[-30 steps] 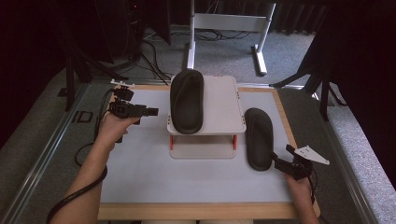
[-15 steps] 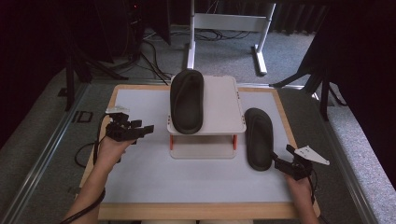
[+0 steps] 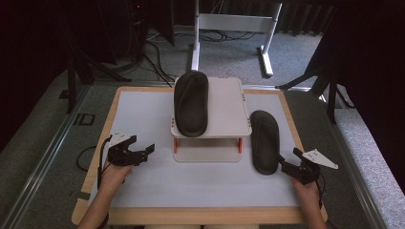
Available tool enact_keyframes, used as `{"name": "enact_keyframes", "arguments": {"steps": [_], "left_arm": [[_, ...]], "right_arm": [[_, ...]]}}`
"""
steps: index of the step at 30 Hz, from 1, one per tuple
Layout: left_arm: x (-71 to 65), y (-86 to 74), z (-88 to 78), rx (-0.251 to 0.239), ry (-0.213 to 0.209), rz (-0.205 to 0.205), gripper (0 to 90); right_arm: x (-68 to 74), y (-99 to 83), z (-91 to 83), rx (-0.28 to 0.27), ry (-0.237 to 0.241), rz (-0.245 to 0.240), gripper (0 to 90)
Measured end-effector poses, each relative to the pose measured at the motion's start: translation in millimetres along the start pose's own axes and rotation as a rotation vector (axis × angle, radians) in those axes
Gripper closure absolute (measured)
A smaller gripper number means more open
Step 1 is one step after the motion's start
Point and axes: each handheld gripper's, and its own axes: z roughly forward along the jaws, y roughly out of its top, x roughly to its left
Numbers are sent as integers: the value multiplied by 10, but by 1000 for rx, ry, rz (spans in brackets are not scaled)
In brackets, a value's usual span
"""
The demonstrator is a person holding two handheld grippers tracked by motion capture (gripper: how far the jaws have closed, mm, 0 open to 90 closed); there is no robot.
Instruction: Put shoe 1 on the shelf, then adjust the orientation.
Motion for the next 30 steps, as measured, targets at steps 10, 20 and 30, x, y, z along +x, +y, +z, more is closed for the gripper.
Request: {"name": "enact_keyframes", "arguments": {"steps": [10,20,30], "left_arm": [[76,-353,-213,-187,208,53,20],[153,-538,-245,-210,231,84,20],[151,-555,-263,-232,227,88,21]], "right_arm": [[30,-4,-9,-15,-95,4,124],[-10,21,42,49,-60,32,160],[3,105,78,196,-49,33,235]]}}
